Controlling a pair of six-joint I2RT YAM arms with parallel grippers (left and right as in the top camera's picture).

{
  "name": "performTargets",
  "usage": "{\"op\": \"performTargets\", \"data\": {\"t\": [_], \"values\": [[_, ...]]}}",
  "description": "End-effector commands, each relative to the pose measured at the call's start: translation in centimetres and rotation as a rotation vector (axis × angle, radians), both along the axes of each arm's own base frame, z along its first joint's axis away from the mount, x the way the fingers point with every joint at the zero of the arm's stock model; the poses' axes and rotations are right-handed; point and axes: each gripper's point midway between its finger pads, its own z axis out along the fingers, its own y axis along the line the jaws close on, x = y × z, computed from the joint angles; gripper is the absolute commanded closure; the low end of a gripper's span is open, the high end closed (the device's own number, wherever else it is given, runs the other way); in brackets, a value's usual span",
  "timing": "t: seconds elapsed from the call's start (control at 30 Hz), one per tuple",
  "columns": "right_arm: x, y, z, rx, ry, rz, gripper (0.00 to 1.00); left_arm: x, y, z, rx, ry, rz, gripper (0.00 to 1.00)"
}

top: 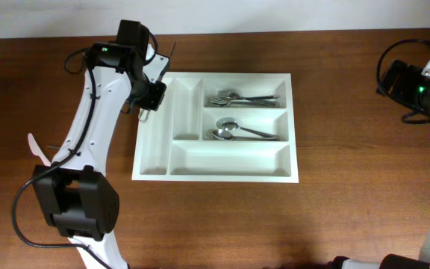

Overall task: Pack container
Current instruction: 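Carry the tongs into the tray's long left compartment and release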

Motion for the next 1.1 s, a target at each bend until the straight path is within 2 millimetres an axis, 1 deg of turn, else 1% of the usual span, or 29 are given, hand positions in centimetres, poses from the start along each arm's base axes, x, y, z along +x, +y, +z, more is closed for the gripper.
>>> {"op": "performTargets", "data": {"t": [0.0,0.1,0.27,0.33,0.4,0.47,0.53,0.67,0.7,0.73,0.77,0.8,0.87,0.97,1.0,1.07], "values": [[0.0,-0.1,-0.2,0.011,0.002,-0.008,0.01,-0.6,0.0,-0.1,-0.023,0.022,0.119,0.98],[0.0,-0.1,-0.2,0.011,0.002,-0.009,0.01,-1.2,0.8,-1.4,0.010,0.051,0.173,0.98],[0.0,-0.1,-0.2,0.011,0.002,-0.009,0.01,-3.0,1.1,-4.3,0.033,0.132,0.172,0.98],[0.0,-0.1,-0.2,0.011,0.002,-0.008,0.01,-3.4,1.2,-5.5,0.038,0.148,0.172,0.98],[0.0,-0.1,-0.2,0.011,0.002,-0.008,0.01,-3.5,1.2,-6.6,0.038,0.149,0.172,0.96],[0.0,-0.1,-0.2,0.011,0.002,-0.009,0.01,-3.5,1.2,-7.3,0.037,0.146,0.180,0.93],[0.0,-0.1,-0.2,0.011,0.002,-0.008,0.01,-3.5,1.6,-7.8,0.047,0.143,0.227,0.92],[0.0,-0.1,-0.2,0.011,0.002,-0.008,0.01,-3.7,1.7,-8.2,0.055,0.147,0.247,0.91],[0.0,-0.1,-0.2,0.011,0.002,-0.008,0.01,-3.7,1.7,-8.2,0.055,0.146,0.247,0.89],[0.0,-0.1,-0.2,0.011,0.002,-0.008,0.01,-3.7,1.7,-8.2,0.055,0.147,0.247,0.86],[0.0,-0.1,-0.2,0.011,0.002,-0.008,0.01,-3.7,1.7,-8.2,0.055,0.147,0.247,0.80],[0.0,-0.1,-0.2,0.011,0.002,-0.008,0.01,-3.7,1.7,-8.2,0.054,0.149,0.247,0.73],[0.0,-0.1,-0.2,0.011,0.002,-0.008,0.01,-3.7,1.7,-8.2,0.052,0.149,0.246,0.55],[0.0,-0.1,-0.2,0.011,0.002,-0.008,0.01,-3.6,1.7,-7.8,0.051,0.143,0.246,0.35],[0.0,-0.1,-0.2,0.011,0.002,-0.008,0.01,-3.4,1.7,-7.5,0.049,0.139,0.248,0.33],[0.0,-0.1,-0.2,0.011,0.002,-0.008,0.01,-3.3,1.8,-6.7,0.049,0.135,0.252,0.33]]}}
